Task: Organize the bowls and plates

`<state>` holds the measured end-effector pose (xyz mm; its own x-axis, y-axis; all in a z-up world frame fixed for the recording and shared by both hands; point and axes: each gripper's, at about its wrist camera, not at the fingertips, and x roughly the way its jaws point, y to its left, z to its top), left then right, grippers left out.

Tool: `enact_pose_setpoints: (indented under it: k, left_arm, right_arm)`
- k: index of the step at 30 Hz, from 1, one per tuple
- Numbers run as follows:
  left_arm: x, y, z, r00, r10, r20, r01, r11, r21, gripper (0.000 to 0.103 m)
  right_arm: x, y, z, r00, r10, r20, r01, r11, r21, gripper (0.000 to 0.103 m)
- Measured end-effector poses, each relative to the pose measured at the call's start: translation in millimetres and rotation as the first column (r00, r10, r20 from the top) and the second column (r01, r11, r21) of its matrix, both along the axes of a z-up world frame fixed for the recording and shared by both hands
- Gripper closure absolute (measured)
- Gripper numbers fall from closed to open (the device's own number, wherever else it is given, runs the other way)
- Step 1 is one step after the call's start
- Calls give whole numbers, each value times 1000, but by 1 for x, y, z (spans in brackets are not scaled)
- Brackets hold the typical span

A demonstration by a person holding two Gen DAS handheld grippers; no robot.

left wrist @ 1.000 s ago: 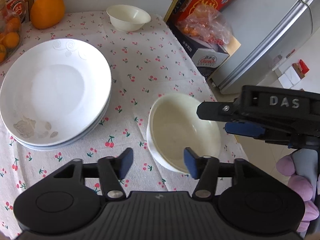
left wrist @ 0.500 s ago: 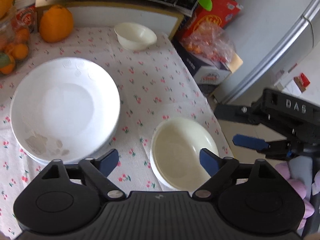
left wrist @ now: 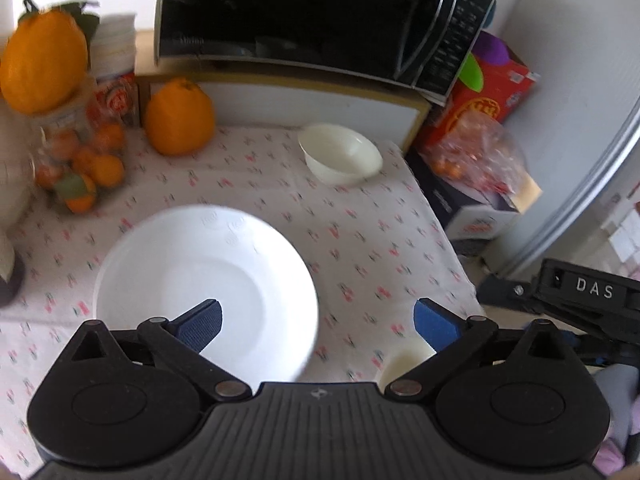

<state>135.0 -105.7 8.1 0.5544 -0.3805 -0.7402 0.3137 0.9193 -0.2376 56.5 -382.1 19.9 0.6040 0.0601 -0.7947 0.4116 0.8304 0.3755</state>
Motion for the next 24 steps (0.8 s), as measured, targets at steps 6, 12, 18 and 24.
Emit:
enact_pose_setpoints:
  k: [6, 12, 18, 24]
  left_arm:
    - [24, 0, 4, 998, 45, 35, -46, 999, 25, 1]
    - [64, -3, 7, 994, 70, 85, -74, 996, 55, 1]
    - [105, -12, 5, 993, 81, 81, -82, 997, 10, 1]
    - [138, -38, -7, 996, -3, 88, -1, 999, 41, 1]
  right_arm:
    - [32, -10, 5, 1000, 11, -13, -10, 998, 69, 11]
    - [73, -32, -4, 999, -39, -14, 41, 983, 177, 11]
    - [112, -37, -7, 1000, -21, 18, 19, 992, 121, 11]
    - [149, -38, -21, 999, 13, 49, -19, 991, 136, 10]
